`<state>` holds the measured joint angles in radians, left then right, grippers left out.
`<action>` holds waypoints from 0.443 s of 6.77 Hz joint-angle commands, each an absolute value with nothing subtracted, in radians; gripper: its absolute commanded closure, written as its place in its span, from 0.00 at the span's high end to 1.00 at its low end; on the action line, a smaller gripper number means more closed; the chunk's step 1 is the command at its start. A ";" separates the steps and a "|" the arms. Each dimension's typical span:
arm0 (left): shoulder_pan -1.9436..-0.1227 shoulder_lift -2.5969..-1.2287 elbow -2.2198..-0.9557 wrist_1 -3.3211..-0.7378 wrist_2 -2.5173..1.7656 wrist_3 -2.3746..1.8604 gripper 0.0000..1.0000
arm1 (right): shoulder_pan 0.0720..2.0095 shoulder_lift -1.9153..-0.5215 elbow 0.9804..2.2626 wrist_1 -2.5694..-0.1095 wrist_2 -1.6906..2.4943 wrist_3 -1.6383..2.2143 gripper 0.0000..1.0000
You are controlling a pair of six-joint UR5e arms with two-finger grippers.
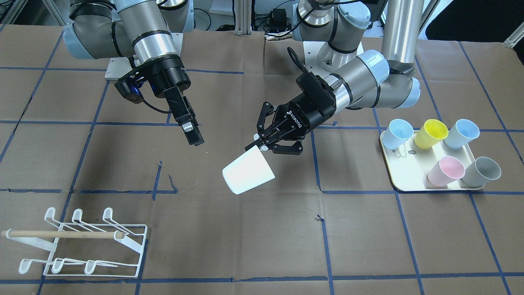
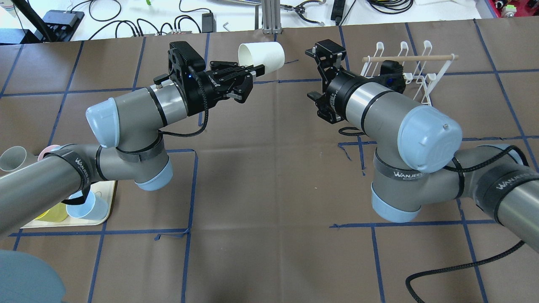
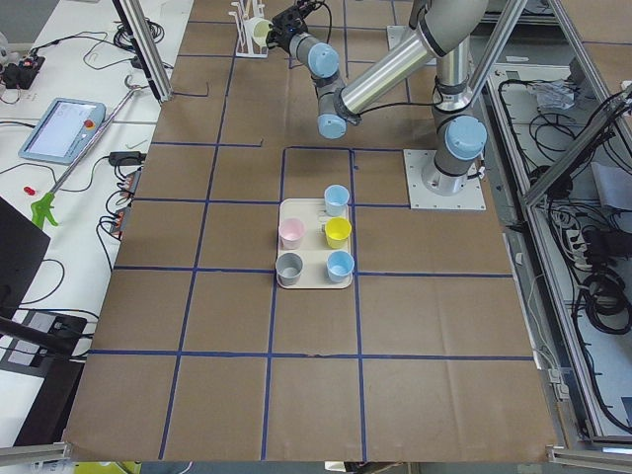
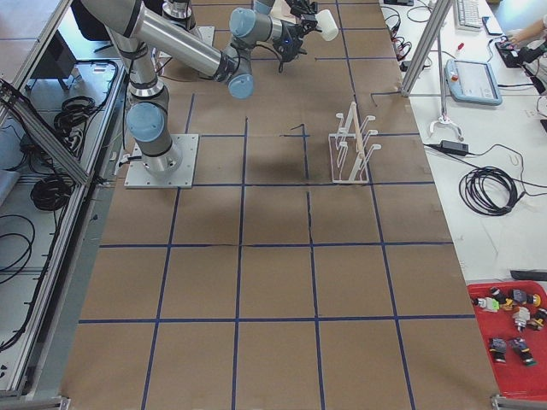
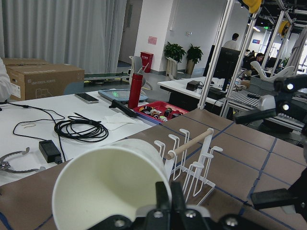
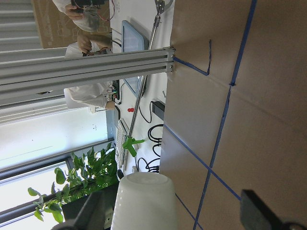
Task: Transfer IKEA cup to right arm and place on rack
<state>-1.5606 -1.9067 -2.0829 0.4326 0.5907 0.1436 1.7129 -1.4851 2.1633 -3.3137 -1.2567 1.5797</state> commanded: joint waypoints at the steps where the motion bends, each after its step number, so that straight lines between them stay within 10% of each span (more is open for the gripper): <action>1: -1.562 -1.905 -2.086 0.434 0.591 0.143 0.04 | 1.733 -1.412 2.085 -3.307 -1.256 1.600 1.00; 3: -1.562 -1.907 -2.086 0.434 0.591 0.143 0.04 | 1.762 -1.344 2.027 -3.307 -1.262 1.650 0.99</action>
<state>-1.5616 -1.9056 -2.0854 0.4341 0.5906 0.1427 1.7465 -1.3832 2.0624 -3.3076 -1.2599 1.6161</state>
